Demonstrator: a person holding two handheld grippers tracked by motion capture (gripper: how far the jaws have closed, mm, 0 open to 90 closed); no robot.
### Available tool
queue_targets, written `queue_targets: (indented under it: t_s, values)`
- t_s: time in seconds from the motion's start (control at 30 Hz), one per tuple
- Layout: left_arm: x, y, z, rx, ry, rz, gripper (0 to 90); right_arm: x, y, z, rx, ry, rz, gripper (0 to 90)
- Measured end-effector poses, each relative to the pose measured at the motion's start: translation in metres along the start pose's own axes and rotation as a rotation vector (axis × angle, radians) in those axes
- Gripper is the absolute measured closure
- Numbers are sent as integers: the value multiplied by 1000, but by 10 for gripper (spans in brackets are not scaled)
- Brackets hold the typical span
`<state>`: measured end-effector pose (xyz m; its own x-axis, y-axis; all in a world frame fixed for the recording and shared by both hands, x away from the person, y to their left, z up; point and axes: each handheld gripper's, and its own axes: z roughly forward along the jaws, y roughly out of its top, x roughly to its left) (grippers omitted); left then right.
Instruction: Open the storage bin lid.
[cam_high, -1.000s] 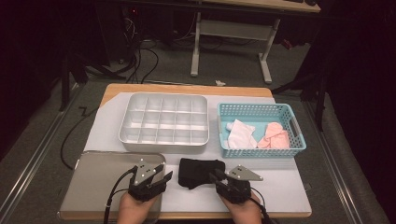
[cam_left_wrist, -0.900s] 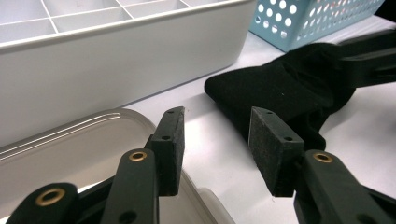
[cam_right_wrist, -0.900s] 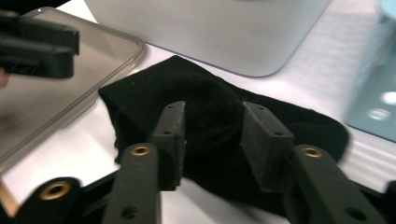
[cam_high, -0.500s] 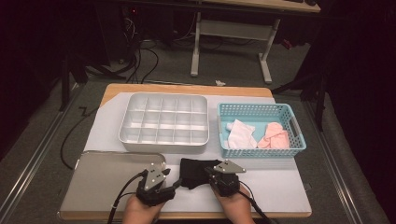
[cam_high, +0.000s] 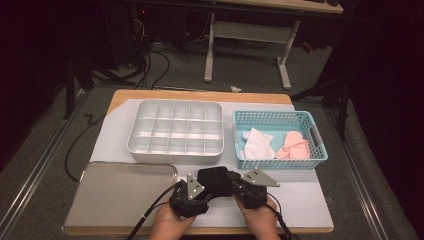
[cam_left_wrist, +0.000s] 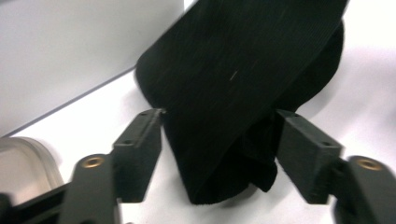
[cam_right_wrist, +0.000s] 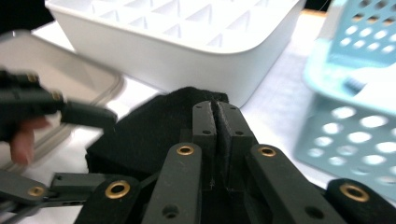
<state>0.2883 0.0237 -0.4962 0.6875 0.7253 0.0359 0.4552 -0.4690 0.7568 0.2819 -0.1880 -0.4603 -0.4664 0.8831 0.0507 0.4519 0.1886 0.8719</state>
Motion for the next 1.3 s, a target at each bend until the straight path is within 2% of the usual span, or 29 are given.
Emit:
queue_targets:
  t_s: [0.13, 0.33, 0.43, 0.53, 0.63, 0.83, 0.97, 1.1, 1.23, 1.3]
  values:
    - [1, -3, -1, 0, -6, 2, 584, -11, -2, -6, -4, -26, 13, 860]
    - [4, -8, -4, 4, 21, 5, 770, -24, -28, 5, 103, -60, 24, 861]
    - [3, -9, -5, 23, 39, 30, 816, -28, -35, 11, 139, -67, 32, 861]
    - [5, -9, -8, 25, 50, 31, 837, -29, -37, 13, 152, -65, 22, 860]
    - [9, -10, -13, 4, 66, 18, 851, -25, -35, 13, 149, -57, 18, 859]
    - [23, -20, -25, -1, 88, -15, 851, -11, -32, 18, 144, -7, -5, 857]
    - [28, -28, -28, 5, 84, -34, 836, -2, -35, 26, 169, 16, -17, 855]
    - [30, -32, -30, -11, 68, -53, 750, -3, -36, 28, 183, 22, -7, 834]
    - [33, -33, -36, -46, 54, -74, 624, -7, -32, 22, 157, 28, -1, 783]
    - [35, -34, -40, -66, 40, -98, 570, -9, -30, 19, 144, 39, 13, 765]
